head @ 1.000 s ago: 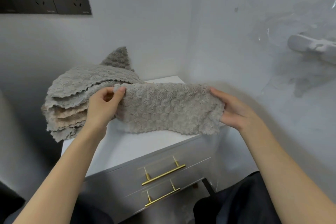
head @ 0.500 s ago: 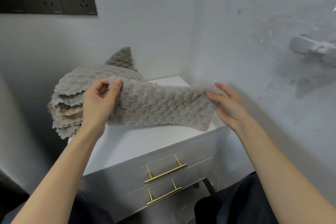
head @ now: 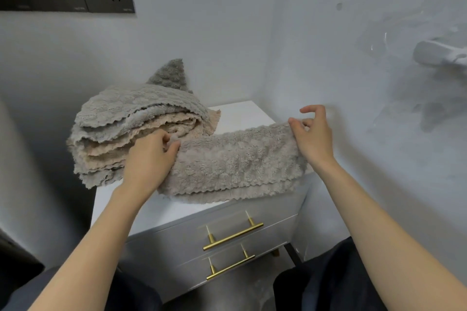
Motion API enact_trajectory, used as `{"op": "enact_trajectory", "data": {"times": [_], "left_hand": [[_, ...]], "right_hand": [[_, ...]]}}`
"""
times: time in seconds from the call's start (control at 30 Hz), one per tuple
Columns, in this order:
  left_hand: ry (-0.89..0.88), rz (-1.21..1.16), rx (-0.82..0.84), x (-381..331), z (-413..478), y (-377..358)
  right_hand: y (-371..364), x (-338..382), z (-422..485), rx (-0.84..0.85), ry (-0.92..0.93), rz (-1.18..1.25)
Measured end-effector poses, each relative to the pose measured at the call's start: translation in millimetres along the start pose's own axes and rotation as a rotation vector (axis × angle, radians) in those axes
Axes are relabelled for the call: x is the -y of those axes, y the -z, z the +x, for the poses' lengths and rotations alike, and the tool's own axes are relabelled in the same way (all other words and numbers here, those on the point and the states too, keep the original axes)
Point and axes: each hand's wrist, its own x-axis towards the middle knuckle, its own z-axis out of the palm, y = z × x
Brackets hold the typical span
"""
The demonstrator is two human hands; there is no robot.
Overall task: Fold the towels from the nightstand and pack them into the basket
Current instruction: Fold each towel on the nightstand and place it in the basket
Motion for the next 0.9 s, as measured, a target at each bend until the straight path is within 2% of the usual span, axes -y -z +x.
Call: {"op": "enact_trajectory", "data": {"times": [0.07,0.17,0.4,0.5,0.6,0.77,0.9], "left_hand": [[-0.03,0.044,0.011,-1.5,-1.4,-4.1],[-0.038,0.019,0.156,3.8,1.2,-11.0],[0.148,-0.035,0.329,10.3,1.4,-13.3],[0.17,-0.025,0.336,10.2,1.1,-14.4],[0.154,-0.038,0.3,9.1,0.1,-16.0],[0.229,-0.258,0.207,4.0,-0.8,-22.0],[0.196,-0.286,0.185,4.2,-4.9,-25.9]], "right_hand": [[-4.0,-3.1,5.4,0.032,-0.084,0.007],[-4.8,-8.2,10.5,0.139,-0.225,0.023],[8.4,-16.1,-0.6,0.37,-0.312,-0.382],[10.3,-16.5,-5.2,0.431,-0.313,-0.487],[9.1,-18.8,-6.2,0.385,-0.232,-0.522],[8.5,-18.5,-9.0,0.252,-0.14,-0.452],[13.9,-18.4,-12.8,0.264,-0.102,-0.49]]}}
